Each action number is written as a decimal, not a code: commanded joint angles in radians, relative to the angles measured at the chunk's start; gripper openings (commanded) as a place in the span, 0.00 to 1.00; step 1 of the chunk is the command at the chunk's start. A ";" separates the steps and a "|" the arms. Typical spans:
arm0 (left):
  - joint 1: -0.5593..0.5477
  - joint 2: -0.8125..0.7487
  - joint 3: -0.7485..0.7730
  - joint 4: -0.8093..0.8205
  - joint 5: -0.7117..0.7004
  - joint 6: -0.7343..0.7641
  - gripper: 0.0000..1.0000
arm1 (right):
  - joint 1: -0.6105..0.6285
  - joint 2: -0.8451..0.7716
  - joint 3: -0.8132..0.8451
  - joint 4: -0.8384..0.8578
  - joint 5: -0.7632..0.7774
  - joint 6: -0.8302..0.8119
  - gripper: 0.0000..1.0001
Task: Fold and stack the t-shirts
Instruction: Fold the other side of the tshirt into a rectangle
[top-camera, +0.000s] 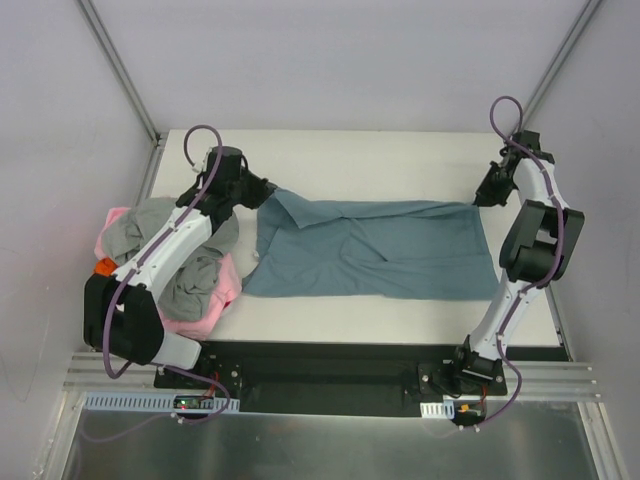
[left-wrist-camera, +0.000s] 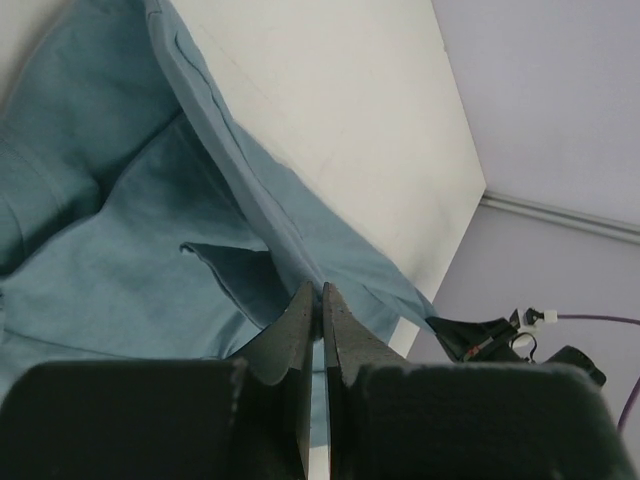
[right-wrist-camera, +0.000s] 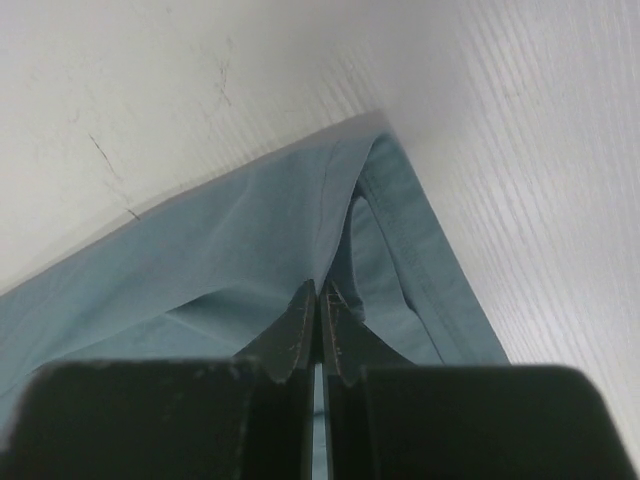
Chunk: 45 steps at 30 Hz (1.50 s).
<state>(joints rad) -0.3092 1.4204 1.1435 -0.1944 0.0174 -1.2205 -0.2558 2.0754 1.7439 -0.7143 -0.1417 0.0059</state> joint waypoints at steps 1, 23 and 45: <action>-0.011 -0.081 -0.011 -0.020 -0.005 -0.024 0.00 | -0.011 -0.119 -0.050 -0.030 0.017 -0.026 0.01; -0.010 -0.025 -0.002 -0.062 0.024 -0.034 0.00 | -0.017 -0.046 -0.044 -0.146 0.027 -0.057 0.61; -0.004 -0.035 -0.033 -0.062 0.026 -0.007 0.00 | -0.010 -0.092 -0.169 -0.109 0.079 0.045 0.52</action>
<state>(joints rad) -0.3145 1.4101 1.1240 -0.2615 0.0269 -1.2415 -0.2657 2.0037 1.5764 -0.8223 -0.0990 0.0280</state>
